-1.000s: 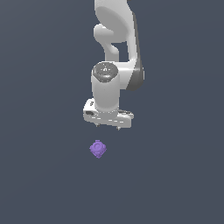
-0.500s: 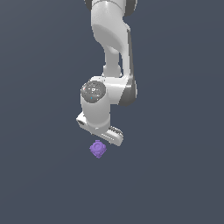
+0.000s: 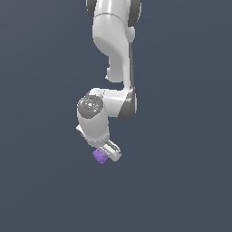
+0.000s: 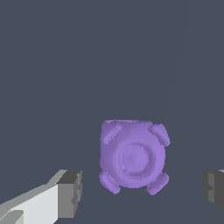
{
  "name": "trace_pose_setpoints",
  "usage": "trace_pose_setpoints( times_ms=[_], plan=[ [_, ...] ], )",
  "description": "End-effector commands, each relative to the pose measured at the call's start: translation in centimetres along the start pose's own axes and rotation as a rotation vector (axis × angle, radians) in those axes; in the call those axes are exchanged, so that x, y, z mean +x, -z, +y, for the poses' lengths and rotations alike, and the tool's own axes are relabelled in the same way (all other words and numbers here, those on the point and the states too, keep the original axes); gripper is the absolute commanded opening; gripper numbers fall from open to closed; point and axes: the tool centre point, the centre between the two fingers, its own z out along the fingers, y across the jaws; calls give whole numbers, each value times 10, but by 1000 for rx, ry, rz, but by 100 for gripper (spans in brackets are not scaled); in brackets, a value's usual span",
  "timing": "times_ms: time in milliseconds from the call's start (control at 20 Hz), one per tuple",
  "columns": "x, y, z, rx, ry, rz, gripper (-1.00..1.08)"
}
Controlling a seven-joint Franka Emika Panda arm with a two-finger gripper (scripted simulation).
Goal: Pick up the object and move it to a goal position.
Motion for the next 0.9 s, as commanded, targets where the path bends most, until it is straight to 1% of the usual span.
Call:
trace_pose_setpoints(
  times_ms=[0,400,850],
  plan=[
    [3,-3,0,0,-21,1,100],
    [4,-10,0,0,-24,1,100],
    [3,-52,1,0,-29,1,100]
  ],
)
